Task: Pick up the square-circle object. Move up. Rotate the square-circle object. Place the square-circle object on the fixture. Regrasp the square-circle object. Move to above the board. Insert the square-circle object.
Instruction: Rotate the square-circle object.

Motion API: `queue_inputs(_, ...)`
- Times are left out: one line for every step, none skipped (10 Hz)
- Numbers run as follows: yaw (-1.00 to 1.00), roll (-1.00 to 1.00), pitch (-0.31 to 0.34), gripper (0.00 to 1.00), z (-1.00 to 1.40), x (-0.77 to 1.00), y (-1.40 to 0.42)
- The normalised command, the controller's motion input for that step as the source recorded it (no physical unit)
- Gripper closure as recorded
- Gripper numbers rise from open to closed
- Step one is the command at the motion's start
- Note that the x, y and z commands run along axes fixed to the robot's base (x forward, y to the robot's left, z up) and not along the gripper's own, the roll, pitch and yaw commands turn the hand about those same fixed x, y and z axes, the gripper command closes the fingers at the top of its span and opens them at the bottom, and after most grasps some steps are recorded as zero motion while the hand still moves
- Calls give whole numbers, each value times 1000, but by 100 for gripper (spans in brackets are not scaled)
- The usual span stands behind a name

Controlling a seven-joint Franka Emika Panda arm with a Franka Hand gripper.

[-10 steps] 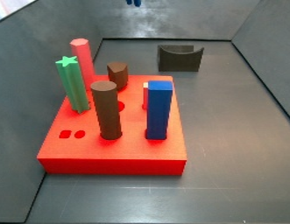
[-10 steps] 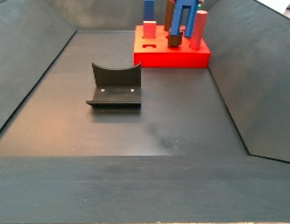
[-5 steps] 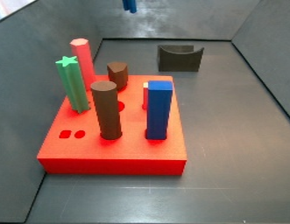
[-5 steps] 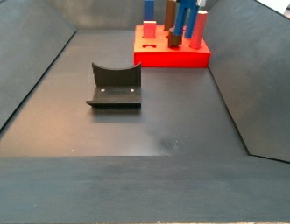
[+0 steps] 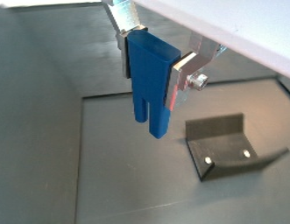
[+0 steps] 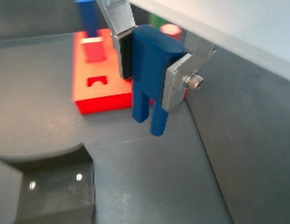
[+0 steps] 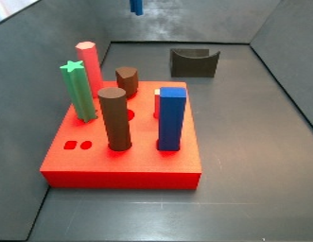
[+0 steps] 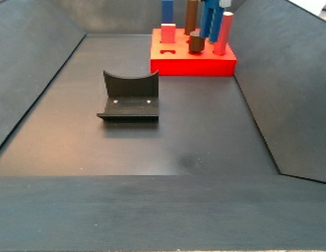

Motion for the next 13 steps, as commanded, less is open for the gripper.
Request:
queue_inputs(-1000, -20, 18, 100, 3, -7, 1)
queue_inputs(-1000, -22, 19, 100, 3, -6, 1)
queue_inputs(-1000, -22, 19, 100, 3, -5, 2)
queue_inputs(-1000, -24, 21, 100, 2, -3, 4)
queue_inputs(-1000, -25, 22, 100, 3, -1, 4)
queue_inputs(-1000, -27, 24, 100, 3, 0, 5)
queue_inputs(-1000, -28, 24, 100, 3, 0, 5)
queue_inputs(-1000, -30, 27, 100, 2, 1, 5)
queue_inputs(-1000, -33, 29, 100, 3, 1, 6)
queue_inputs(-1000, -36, 31, 100, 3, 2, 6)
queue_inputs(-1000, -39, 34, 100, 3, 2, 6)
queue_inputs(-1000, -42, 37, 100, 3, 2, 7)
queue_inputs(-1000, -48, 41, 100, 4, 3, 7)
